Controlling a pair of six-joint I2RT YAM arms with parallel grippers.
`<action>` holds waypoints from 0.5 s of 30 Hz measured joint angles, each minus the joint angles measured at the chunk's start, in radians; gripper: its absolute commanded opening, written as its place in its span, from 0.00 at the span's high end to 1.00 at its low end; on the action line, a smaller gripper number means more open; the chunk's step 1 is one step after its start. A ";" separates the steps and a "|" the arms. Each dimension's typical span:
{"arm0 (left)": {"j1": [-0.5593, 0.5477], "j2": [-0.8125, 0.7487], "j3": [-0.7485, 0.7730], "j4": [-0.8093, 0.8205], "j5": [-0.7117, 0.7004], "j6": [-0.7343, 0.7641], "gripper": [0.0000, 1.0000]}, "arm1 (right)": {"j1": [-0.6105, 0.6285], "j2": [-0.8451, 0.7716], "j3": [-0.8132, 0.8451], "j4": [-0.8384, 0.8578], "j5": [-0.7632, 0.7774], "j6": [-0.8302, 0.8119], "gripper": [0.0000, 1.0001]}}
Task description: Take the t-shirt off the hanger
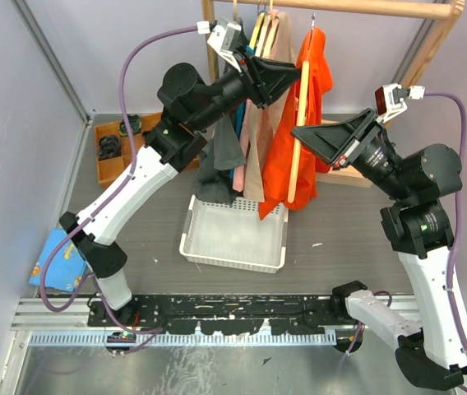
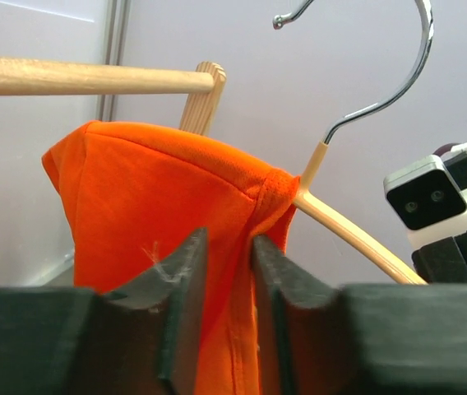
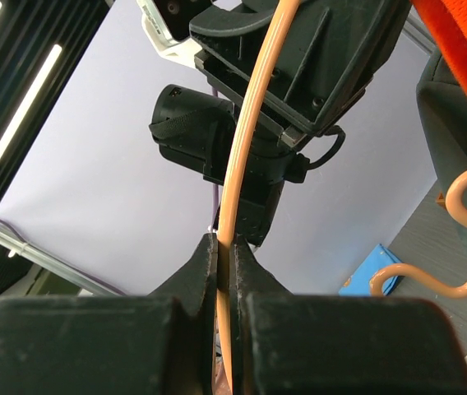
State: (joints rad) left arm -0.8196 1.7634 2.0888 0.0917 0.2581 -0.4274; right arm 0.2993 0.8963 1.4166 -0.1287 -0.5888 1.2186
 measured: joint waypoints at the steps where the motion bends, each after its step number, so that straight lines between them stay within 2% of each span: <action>1: 0.000 0.005 0.008 -0.003 -0.002 0.000 0.83 | 0.000 0.000 0.000 0.000 0.000 0.000 0.99; 3: 0.000 0.016 0.034 -0.011 -0.005 0.000 0.97 | 0.000 -0.001 0.000 0.000 0.000 0.002 0.99; 4: 0.000 0.025 0.051 -0.018 -0.007 -0.003 1.00 | 0.000 -0.002 0.000 0.000 0.000 0.003 0.99; 15: 0.000 0.130 0.191 -0.076 -0.143 -0.031 1.00 | 0.000 -0.086 -0.047 -0.059 -0.013 -0.005 0.99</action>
State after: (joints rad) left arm -0.8196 1.8931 2.2799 0.0154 0.1146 -0.4583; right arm 0.2993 0.8101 1.3693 -0.1879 -0.6014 1.2140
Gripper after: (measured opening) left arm 0.008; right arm 0.076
